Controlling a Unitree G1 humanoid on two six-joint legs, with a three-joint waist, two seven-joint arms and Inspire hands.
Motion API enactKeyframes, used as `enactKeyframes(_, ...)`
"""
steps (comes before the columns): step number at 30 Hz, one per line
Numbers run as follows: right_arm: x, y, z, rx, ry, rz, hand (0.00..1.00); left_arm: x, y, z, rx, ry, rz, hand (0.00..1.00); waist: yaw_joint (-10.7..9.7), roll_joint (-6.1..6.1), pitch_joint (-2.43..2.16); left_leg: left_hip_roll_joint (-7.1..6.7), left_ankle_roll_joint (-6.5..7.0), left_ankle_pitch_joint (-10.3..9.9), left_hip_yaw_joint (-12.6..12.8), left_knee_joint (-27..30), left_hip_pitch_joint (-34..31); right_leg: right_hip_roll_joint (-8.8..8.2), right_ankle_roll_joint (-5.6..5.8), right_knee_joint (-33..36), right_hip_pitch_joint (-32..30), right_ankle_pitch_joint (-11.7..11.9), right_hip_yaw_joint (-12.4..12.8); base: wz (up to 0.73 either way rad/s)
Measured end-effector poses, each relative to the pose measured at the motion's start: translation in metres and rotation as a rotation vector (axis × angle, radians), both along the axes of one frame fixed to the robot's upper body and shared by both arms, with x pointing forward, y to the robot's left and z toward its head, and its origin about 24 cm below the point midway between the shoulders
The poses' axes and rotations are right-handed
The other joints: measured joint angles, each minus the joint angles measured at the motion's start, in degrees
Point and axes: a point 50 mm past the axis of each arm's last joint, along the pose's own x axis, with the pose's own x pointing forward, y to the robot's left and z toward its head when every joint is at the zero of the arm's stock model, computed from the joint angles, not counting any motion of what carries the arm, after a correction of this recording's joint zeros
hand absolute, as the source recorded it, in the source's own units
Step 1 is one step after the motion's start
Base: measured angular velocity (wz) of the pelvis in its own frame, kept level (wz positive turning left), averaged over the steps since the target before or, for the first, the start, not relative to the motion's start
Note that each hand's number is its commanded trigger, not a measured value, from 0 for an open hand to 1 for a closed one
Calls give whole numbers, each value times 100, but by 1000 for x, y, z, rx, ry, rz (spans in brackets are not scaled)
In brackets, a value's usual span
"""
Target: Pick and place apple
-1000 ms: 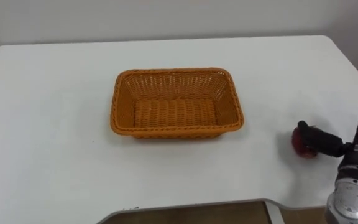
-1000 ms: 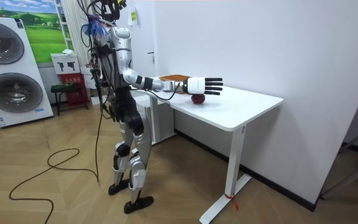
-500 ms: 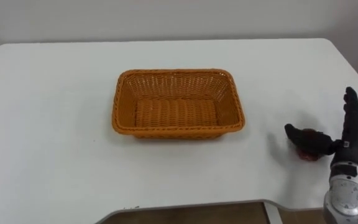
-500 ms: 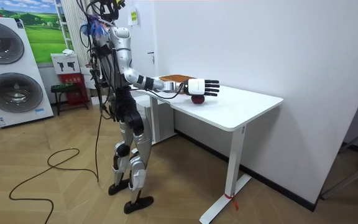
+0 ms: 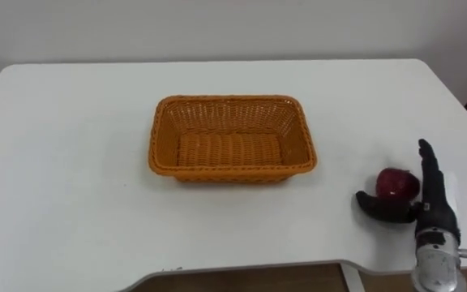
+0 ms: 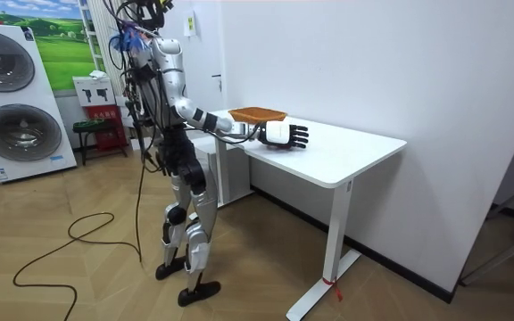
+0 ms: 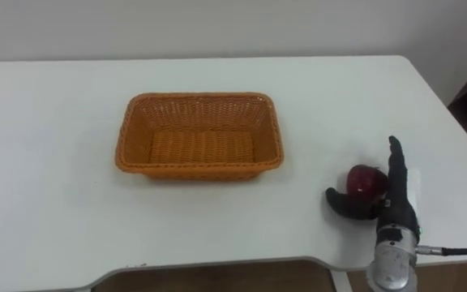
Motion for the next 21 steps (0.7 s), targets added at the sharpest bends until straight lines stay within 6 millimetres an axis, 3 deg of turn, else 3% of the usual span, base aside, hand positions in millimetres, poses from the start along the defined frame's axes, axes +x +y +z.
enactKeyframes(1,0,2,-1,-4,7,20,68,0,0,0,0,0,0,0,-4,-18,-6,0,0,0,1,4,0,0,-1,1,0,0,2,0)
enactKeyframes(2,0,4,-2,-3,18,37,100,1,0,0,0,-2,-1,0,-2,-40,-13,-1,0,0,2,5,-2,-1,0,1,-1,1,2,0)
enactKeyframes(21,-5,-5,0,-114,13,29,100,7,5,2,3,-17,-7,0,-36,-110,-12,-3,0,-1,-81,5,-43,-2,9,-127,96,37,-109,2)
